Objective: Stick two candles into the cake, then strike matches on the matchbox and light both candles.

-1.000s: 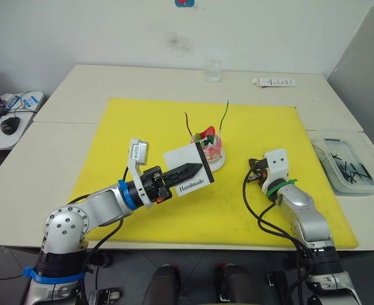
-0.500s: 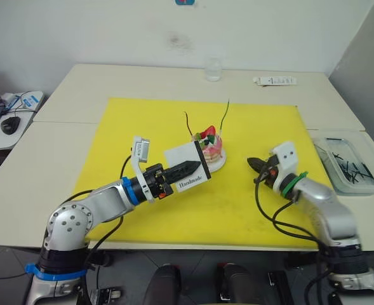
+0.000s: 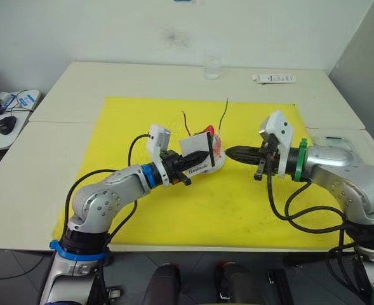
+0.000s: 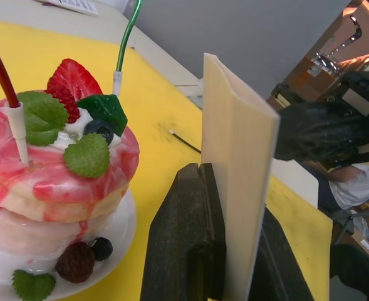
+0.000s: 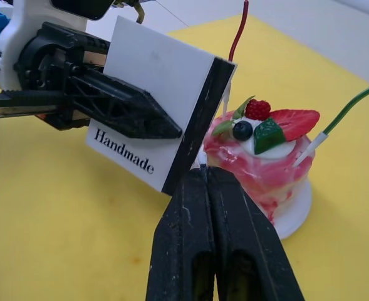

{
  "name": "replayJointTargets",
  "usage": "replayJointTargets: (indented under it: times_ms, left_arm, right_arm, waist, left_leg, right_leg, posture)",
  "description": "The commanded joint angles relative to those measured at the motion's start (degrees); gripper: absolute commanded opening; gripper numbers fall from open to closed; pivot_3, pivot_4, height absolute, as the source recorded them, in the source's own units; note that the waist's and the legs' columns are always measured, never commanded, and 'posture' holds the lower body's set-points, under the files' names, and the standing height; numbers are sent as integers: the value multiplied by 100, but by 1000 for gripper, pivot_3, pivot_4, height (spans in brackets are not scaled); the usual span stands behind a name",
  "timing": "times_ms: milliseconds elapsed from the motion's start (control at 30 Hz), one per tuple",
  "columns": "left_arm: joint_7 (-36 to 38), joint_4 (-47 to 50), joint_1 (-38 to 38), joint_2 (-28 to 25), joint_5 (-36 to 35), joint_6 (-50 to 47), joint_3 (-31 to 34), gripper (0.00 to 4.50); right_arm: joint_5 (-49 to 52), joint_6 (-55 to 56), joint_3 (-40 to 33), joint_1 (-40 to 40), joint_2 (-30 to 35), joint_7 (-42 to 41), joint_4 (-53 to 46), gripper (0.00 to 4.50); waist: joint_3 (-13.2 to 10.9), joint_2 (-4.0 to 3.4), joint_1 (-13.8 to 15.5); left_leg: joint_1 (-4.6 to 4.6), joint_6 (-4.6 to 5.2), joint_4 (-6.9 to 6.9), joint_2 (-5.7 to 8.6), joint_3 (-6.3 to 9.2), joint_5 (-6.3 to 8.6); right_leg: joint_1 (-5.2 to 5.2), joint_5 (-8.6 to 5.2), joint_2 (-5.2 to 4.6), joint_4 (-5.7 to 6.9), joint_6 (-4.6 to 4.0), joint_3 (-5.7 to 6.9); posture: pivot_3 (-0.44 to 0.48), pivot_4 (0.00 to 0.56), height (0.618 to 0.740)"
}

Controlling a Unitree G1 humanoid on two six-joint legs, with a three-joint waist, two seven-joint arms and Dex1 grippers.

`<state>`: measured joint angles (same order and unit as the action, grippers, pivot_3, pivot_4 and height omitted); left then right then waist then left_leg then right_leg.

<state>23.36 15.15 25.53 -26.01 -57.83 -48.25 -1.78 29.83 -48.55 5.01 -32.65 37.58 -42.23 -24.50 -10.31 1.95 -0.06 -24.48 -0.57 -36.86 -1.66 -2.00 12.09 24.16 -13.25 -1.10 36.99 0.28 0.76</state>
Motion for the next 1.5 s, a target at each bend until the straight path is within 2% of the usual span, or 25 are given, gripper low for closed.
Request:
replayJointTargets:
  times_ms: [33, 900, 1067, 1200, 1267, 1333, 1500]
  left_arm:
    - [99, 219, 132, 67, 19, -1, 173, 0]
    - [191, 191, 282, 277, 121, -307, 375, 0]
    - [79, 147, 297, 414, -28, -362, 499, 0]
    - [-8, 107, 388, 657, -476, -602, 761, 0]
    - [-7, 106, 494, 663, -880, -785, 938, 0]
    - [-27, 82, 585, 592, -1153, -917, 1083, 0]
    - [77, 86, 513, 361, -1149, -1008, 1100, 0]
  right_arm:
    - [-316, 441, 132, -130, -18, 12, -30, 26]
    - [-919, 783, 514, -275, -379, 47, -50, 26]
    - [-1476, 1354, 1045, -167, -138, -214, -56, 26]
    - [-2312, 1480, 2100, 58, 689, -921, 113, 26]
    - [-2263, 1605, 1902, 270, 1020, -1144, 104, 26]
    - [-1976, 1531, 1401, 315, 1152, -1241, -41, 26]
    - [-1279, 840, 421, 39, 1261, -1331, -329, 26]
  waist:
    - [0, 0, 0]
    - [0, 0, -2]
    - [0, 0, -2]
    - [4, 7, 0]
    - [2, 8, 34]
    - [1, 6, 18]
    - [1, 6, -31]
  left_leg:
    - [0, 0, 0, 0, 0, 0]
    - [1, 0, -10, 1, -1, 0]
    - [2, 0, -10, 1, -1, 0]
    - [2, 1, -12, 3, 0, -1]
    - [1, 1, -14, 4, 4, -1]
    - [0, 1, -15, 7, -2, -1]
    - [21, 0, -17, -1, -8, -1]
  right_leg:
    - [0, 0, 2, 0, 0, 0]
    - [-2, 5, 5, 9, 8, 0]
    - [-2, 5, 6, 10, 8, 0]
    - [-5, 5, 5, 7, 8, 2]
    - [-6, 5, 4, 7, 8, 7]
    - [-3, 5, 2, 9, 9, 0]
    - [-11, 15, 5, 20, 22, -9]
  posture:
    - [0, 150, 740]
    - [0, 150, 740]
    - [0, 150, 740]
    - [0, 150, 740]
    - [0, 150, 740]
    - [0, 150, 740]
    - [0, 150, 740]
